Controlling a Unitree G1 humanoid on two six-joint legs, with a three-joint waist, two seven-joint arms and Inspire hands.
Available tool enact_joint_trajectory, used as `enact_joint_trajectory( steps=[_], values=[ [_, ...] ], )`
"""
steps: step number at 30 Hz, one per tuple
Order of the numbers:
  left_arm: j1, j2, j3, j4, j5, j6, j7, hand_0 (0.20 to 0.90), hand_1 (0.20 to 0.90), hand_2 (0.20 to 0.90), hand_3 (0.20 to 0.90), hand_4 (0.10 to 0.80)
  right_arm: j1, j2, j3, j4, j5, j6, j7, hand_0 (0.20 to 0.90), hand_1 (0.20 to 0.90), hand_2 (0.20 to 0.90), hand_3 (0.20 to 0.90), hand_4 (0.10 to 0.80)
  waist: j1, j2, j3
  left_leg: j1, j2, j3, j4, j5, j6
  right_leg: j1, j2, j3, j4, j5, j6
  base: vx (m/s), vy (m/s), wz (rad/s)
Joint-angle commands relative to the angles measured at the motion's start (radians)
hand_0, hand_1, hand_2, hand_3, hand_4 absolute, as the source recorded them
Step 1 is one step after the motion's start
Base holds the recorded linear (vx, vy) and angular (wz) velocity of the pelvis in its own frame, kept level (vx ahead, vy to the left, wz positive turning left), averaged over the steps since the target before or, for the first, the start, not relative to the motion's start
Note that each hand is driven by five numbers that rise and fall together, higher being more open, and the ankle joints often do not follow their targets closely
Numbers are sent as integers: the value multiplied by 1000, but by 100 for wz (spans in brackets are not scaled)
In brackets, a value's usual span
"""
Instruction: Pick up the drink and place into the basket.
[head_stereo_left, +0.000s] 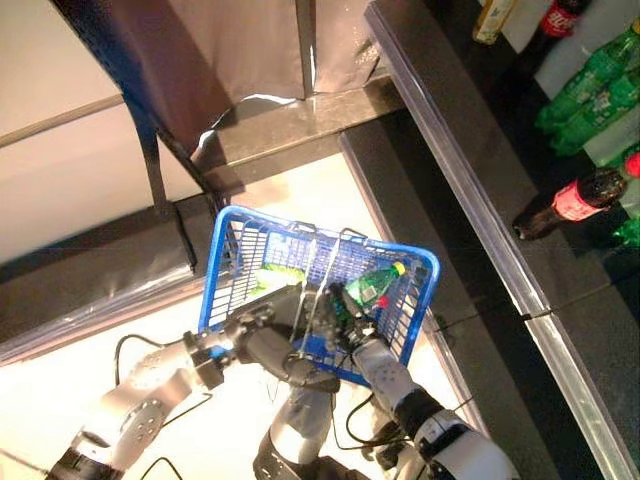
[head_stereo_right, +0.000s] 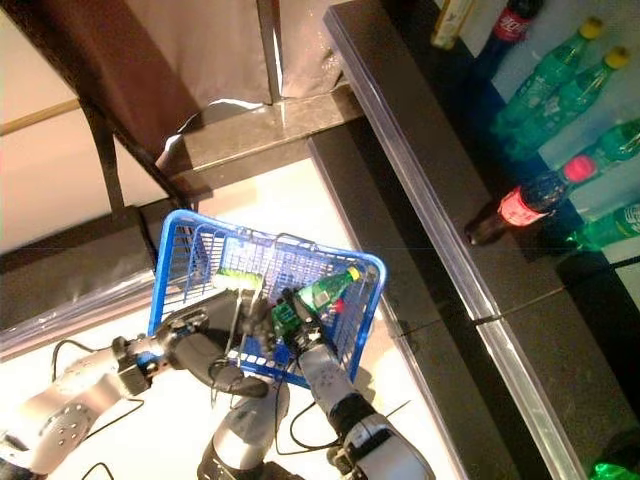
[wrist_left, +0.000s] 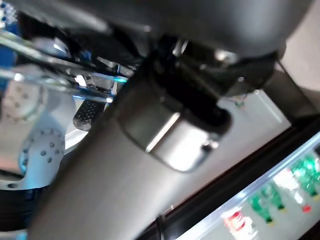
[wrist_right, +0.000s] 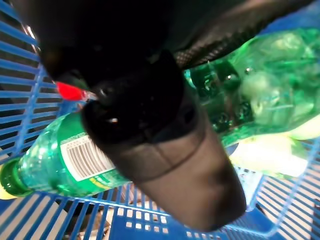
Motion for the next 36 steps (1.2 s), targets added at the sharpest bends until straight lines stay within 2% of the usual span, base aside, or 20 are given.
enact_joint_trajectory(
  steps=[1,2,3,4,5,6,7,8,10,13,19,36],
  values=[
    [-227,-214,6,-316,-90,-221,-14,300,300,300,200,100,-54,119,10,-31,52,20,87,300,300,300,200,100,-59,-13,-169,-46,-42,25,-16,80,112,83,67,-8,-27,44,-77,86,70,-10],
    [-306,-252,-51,-272,-52,-220,82,300,300,300,200,100,-56,121,21,-6,46,53,96,300,300,300,200,100,-82,-17,-178,-43,-36,38,-17,81,111,78,65,-1,-21,43,-76,86,97,-8],
    [-347,-271,-76,-246,-35,-223,130,300,300,300,200,100,-54,123,28,4,34,72,103,300,300,300,200,100,-97,-18,-182,-42,-33,46,-17,81,111,72,63,5,-16,42,-76,65,82,-8],
    [-349,-272,-78,-244,-34,-224,131,300,300,300,200,100,-55,122,27,5,34,73,103,300,300,300,200,100,-96,-18,-182,-42,-34,46,-16,80,111,71,63,5,-15,41,-76,41,90,-12],
    [-393,-297,-106,-217,-9,-227,190,300,300,300,200,100,-49,124,43,10,26,97,103,578,578,578,524,424,-118,-19,-186,-41,-30,57,-13,80,110,61,60,14,-4,40,-77,33,89,-22],
    [-417,-310,-121,-202,4,-231,224,300,300,300,200,100,-46,125,51,14,21,109,98,785,785,785,765,665,-131,-17,-188,-41,-28,64,-11,79,109,55,58,18,1,39,-77,41,111,-26],
    [-431,-317,-131,-192,9,-234,245,300,300,300,200,100,-44,125,57,16,17,115,97,900,900,900,900,800,-137,-16,-189,-41,-27,68,-10,79,109,52,56,21,5,38,-77,51,119,-26],
    [-464,-338,-151,-167,25,-239,300,300,300,300,200,100,-35,122,70,19,9,137,99,900,900,900,900,800,-157,-14,-193,-39,-24,80,-8,80,107,47,52,31,12,36,-78,43,88,-18],
    [-475,-346,-157,-158,31,-239,322,300,300,300,200,100,-33,120,73,22,8,143,102,900,900,900,900,800,-164,-13,-196,-38,-22,85,-7,80,106,44,51,35,15,35,-79,45,92,-13],
    [-531,-399,-180,-100,77,-264,405,300,300,300,200,100,-13,102,94,2,-26,170,108,900,900,900,900,800,-212,-3,-203,-42,-17,109,-6,87,107,18,44,53,29,39,-82,2,134,-11],
    [-548,-427,-175,-65,115,-293,464,300,300,300,200,100,27,75,113,-44,-65,177,118,900,900,900,900,800,-251,5,-204,-49,-9,144,17,78,110,-16,32,67,71,33,-85,4,80,-18],
    [-511,-427,-118,-40,185,-369,549,300,300,300,200,100,156,-18,68,-107,-114,182,139,900,900,900,900,800,-317,19,-205,-65,12,206,57,70,118,-83,19,111,150,20,-92,13,47,-10]
  ],
)
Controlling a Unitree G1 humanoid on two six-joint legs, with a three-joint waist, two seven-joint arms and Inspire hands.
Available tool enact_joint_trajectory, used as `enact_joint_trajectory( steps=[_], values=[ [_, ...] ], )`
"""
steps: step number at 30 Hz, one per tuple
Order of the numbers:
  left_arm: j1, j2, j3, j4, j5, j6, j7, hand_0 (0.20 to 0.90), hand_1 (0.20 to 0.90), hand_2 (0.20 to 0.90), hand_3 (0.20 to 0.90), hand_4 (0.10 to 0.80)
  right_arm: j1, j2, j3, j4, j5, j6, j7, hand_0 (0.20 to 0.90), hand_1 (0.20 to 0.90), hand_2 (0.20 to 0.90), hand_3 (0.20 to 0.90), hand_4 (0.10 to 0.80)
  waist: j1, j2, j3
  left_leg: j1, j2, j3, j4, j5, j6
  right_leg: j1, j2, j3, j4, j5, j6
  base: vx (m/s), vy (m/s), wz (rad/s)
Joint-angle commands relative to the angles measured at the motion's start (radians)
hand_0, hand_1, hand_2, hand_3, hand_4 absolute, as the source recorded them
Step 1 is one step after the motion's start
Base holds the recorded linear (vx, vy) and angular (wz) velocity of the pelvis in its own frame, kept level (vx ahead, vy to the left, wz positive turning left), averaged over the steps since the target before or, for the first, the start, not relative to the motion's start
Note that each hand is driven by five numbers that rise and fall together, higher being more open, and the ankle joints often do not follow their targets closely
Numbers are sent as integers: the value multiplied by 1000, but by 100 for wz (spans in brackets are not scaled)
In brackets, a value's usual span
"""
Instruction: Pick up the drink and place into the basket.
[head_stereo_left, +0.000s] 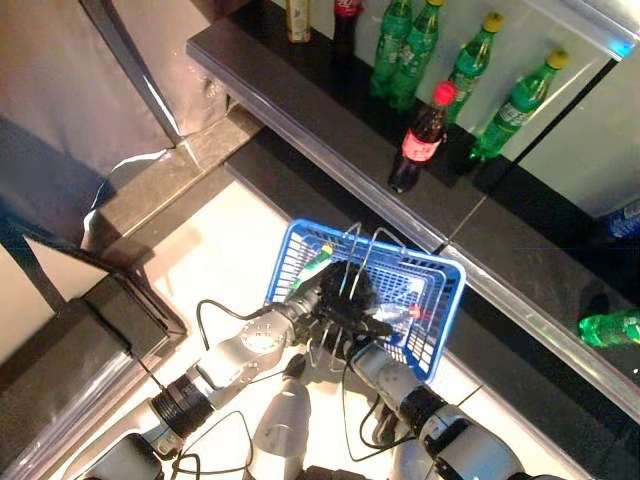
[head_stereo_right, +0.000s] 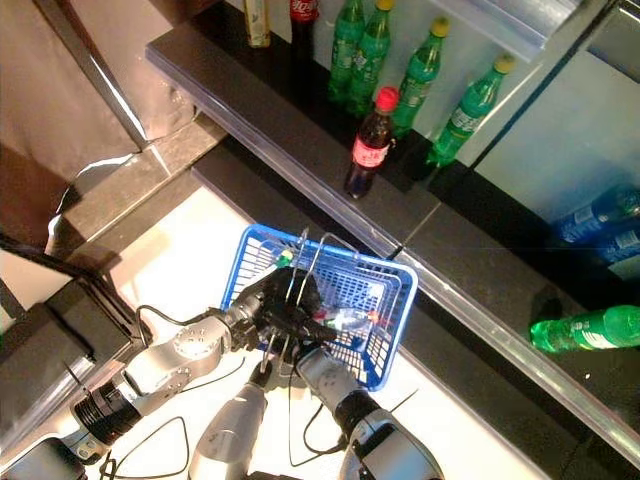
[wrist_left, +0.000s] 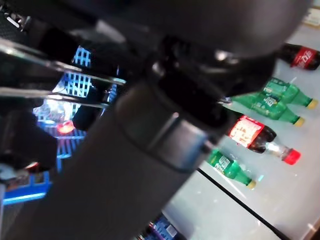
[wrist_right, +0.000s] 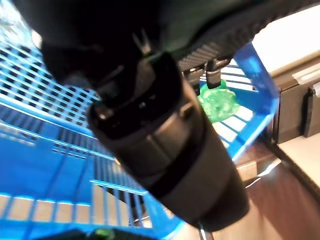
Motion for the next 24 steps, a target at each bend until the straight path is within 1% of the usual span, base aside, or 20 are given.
enact_joint_trajectory(
  steps=[1,8,11,17,18,20,23,24],
  values=[
    [-250,-257,220,-281,25,-400,-47,300,300,300,200,100,83,44,-19,-40,-18,11,50,900,900,900,900,800,-7,36,-197,-67,-8,26,0,97,94,26,33,-26,52,1,-86,0,0,0],
    [-215,-243,248,-271,46,-440,-34,300,300,300,200,100,132,-1,-53,-68,-28,-1,66,900,900,900,900,800,-30,37,-203,-66,1,44,7,97,95,12,29,-13,70,-2,-88,7,28,-10],
    [-197,-230,262,-271,52,-456,-21,300,300,300,200,100,156,-28,-70,-88,-39,7,106,900,900,900,900,800,-37,37,-208,-65,3,49,9,96,94,10,28,-10,74,-4,-88,0,0,0],
    [-107,-207,321,-267,36,-525,-34,300,300,300,200,100,245,-95,-85,-205,-75,-4,233,900,900,900,900,800,-49,29,-213,-67,7,56,11,94,92,3,25,-9,80,-5,-84,-7,-9,-2],
    [-72,-202,341,-266,30,-547,-50,300,300,300,200,100,278,-113,-85,-256,-78,-5,257,900,900,900,900,800,-52,23,-213,-66,10,57,13,93,92,2,26,-9,80,-6,-83,-12,-37,-5],
    [-33,-196,368,-266,26,-561,-63,300,300,300,200,100,311,-128,-90,-298,-89,-6,297,900,900,900,900,800,-54,17,-215,-68,11,58,17,91,92,2,27,-8,81,-6,-82,-8,-54,-6],
    [30,-184,408,-266,70,-568,-82,300,300,300,200,100,360,-152,-99,-367,-125,2,349,900,900,900,900,800,-58,7,-220,-70,15,59,21,88,91,3,32,-5,78,-7,-81,-9,-52,-5],
    [37,-181,413,-264,77,-570,-83,300,300,300,200,100,365,-157,-100,-378,-131,3,357,900,900,900,900,800,-58,5,-220,-71,16,60,22,88,90,3,33,-5,77,-7,-81,-12,-61,-4]
  ],
)
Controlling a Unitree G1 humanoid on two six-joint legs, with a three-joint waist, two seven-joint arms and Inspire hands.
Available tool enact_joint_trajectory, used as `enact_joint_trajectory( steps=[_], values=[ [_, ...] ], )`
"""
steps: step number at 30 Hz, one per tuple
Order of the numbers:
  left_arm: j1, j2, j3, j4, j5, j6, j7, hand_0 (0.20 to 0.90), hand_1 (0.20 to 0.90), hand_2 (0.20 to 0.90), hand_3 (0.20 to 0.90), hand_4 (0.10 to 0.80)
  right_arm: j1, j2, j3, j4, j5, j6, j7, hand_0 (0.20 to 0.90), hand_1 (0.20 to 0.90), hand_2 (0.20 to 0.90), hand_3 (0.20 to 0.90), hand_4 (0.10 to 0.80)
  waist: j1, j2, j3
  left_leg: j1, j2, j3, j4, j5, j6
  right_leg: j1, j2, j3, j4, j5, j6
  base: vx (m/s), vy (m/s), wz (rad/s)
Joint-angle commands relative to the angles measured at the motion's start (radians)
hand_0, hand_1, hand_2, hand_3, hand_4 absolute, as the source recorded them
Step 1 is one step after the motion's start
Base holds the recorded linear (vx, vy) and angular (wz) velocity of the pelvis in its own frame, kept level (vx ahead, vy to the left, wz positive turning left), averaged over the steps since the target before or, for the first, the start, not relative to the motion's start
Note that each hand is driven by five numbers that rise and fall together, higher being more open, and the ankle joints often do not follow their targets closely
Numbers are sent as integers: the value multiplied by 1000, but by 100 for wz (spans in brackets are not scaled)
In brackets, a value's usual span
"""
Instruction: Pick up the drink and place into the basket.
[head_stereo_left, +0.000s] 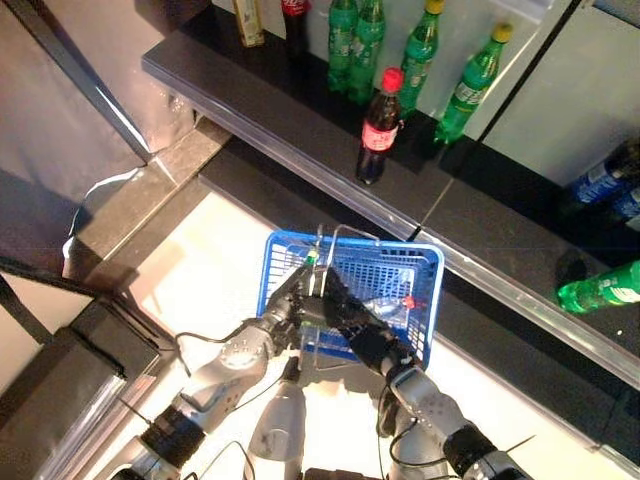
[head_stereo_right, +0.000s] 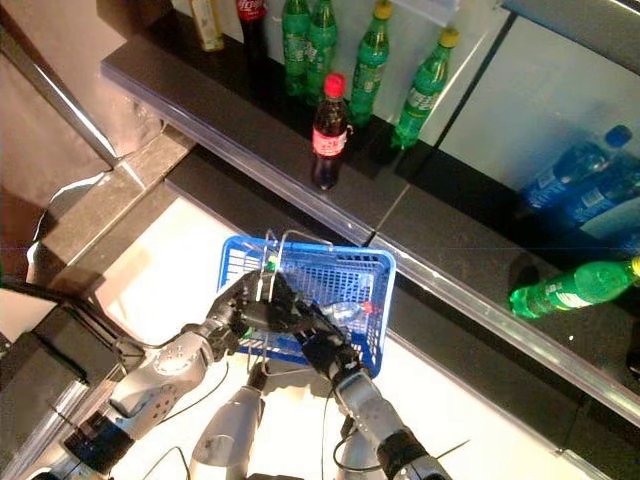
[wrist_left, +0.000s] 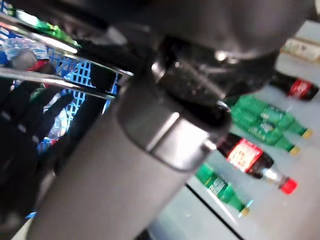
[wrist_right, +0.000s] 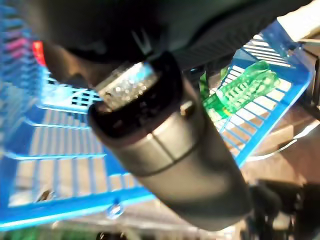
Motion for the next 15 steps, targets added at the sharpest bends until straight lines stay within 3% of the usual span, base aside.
enact_joint_trajectory(
  steps=[1,15],
  values=[
    [-192,-115,187,-277,82,-470,-90,300,300,300,200,100,63,32,10,-87,-59,4,146,900,900,900,900,800,11,-3,-223,-73,-17,13,20,92,98,50,15,-32,21,6,-63,-7,-64,-2],
    [-16,-68,311,-240,78,-465,-137,300,300,300,200,100,182,-73,6,-370,-182,55,390,900,900,900,900,800,1,-38,-267,-27,3,18,-28,101,81,109,41,-21,-59,16,-49,-4,-61,-2]
  ],
)
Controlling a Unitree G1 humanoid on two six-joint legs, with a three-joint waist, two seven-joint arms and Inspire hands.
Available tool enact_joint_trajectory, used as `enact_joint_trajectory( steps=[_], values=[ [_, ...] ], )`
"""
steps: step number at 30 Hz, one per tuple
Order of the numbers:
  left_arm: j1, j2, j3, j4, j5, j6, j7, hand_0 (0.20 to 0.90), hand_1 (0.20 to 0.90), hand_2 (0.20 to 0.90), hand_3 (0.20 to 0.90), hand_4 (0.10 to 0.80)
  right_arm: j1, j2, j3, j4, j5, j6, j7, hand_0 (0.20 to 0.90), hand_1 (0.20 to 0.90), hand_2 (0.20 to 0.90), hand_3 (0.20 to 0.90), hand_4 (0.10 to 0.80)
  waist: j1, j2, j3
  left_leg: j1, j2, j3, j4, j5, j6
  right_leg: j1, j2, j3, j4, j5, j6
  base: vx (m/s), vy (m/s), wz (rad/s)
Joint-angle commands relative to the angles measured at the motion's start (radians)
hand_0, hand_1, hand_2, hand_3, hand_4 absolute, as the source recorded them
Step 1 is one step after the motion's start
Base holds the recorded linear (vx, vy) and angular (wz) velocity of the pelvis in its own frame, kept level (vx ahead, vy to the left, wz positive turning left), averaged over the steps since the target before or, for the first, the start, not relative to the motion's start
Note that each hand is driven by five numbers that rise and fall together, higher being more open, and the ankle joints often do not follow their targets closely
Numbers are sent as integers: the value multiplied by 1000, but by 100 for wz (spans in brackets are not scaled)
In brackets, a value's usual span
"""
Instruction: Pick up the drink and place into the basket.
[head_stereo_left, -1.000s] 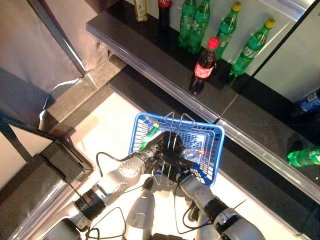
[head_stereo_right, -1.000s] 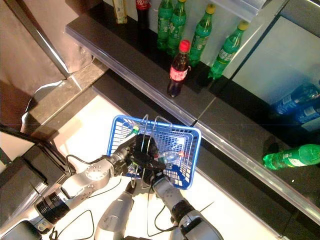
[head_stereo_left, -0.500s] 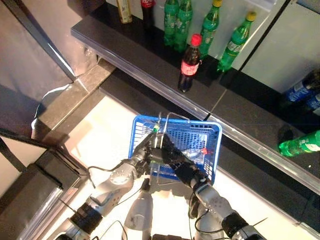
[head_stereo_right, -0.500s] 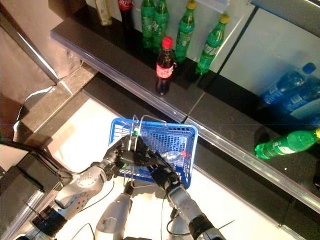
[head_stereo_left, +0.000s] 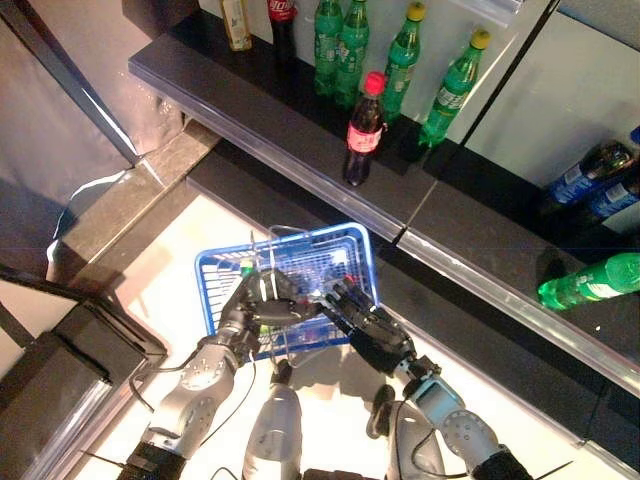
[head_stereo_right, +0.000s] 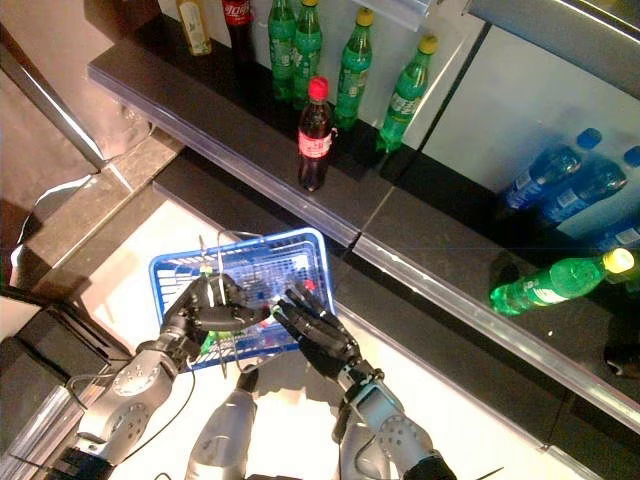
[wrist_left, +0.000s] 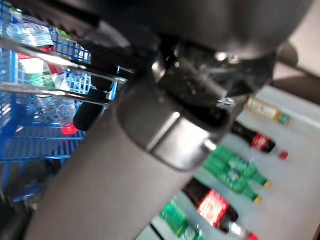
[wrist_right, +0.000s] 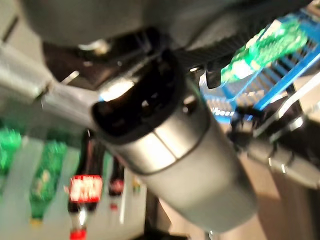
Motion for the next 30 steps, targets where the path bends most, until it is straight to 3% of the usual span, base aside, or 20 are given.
enact_joint_trajectory(
  steps=[1,4,5,6,7,8,11,22,30],
  values=[
    [-175,-50,87,-248,7,-422,-124,300,300,300,200,100,56,28,28,-91,1,2,149,900,900,900,900,800,-4,-16,-261,-42,-31,18,-14,102,89,113,11,-19,-74,27,-26,-10,-55,-3],
    [-141,-51,116,-229,4,-412,-87,300,300,300,200,100,68,17,22,-139,-6,12,191,900,900,900,900,800,-7,-16,-274,-25,-27,20,-37,106,83,136,18,-18,-110,32,-23,-31,-50,-4],
    [-63,-26,192,-210,-82,-436,-181,300,300,300,200,100,93,8,-14,-169,-33,32,217,900,900,900,900,800,-2,-8,-280,-20,-24,20,-53,111,77,145,19,-20,-125,32,-24,-41,10,-5],
    [-44,-21,210,-204,-101,-442,-206,300,300,300,200,100,101,5,-21,-174,-40,34,226,900,900,900,900,800,-2,-6,-281,-18,-23,19,-57,112,75,148,19,-22,-128,31,-24,-130,19,-8],
    [128,-12,356,-198,-269,-458,-422,300,300,300,200,100,180,-32,-98,-218,-69,44,306,900,900,900,900,800,17,8,-284,-12,-24,13,-75,117,73,157,14,-37,-149,36,-20,-172,-5,-14],
    [219,-25,413,-218,-325,-443,-502,300,300,300,200,100,226,-29,-135,-245,-90,39,343,900,900,900,900,800,32,16,-285,-13,-28,4,-83,120,73,159,13,-44,-161,40,-18,-172,-12,-11],
    [310,-41,456,-257,-398,-397,-559,300,300,300,200,100,253,-41,-171,-293,-78,24,352,900,900,900,900,800,56,19,-291,-10,-31,-17,-112,131,71,174,22,-49,-201,51,-16,-124,-75,8],
    [303,-98,412,-61,-316,-375,-357,300,300,300,200,100,274,-35,-166,-223,-106,21,357,900,900,900,900,800,37,9,-351,35,-10,-9,-228,174,53,223,49,-15,-336,105,-4,-65,-46,5],
    [285,-168,392,284,-298,-389,-287,300,300,300,200,100,287,-14,-161,-27,-232,47,361,900,900,900,900,800,0,1,-395,81,19,39,-317,193,38,251,56,9,-438,156,10,-56,-22,-1]
  ],
)
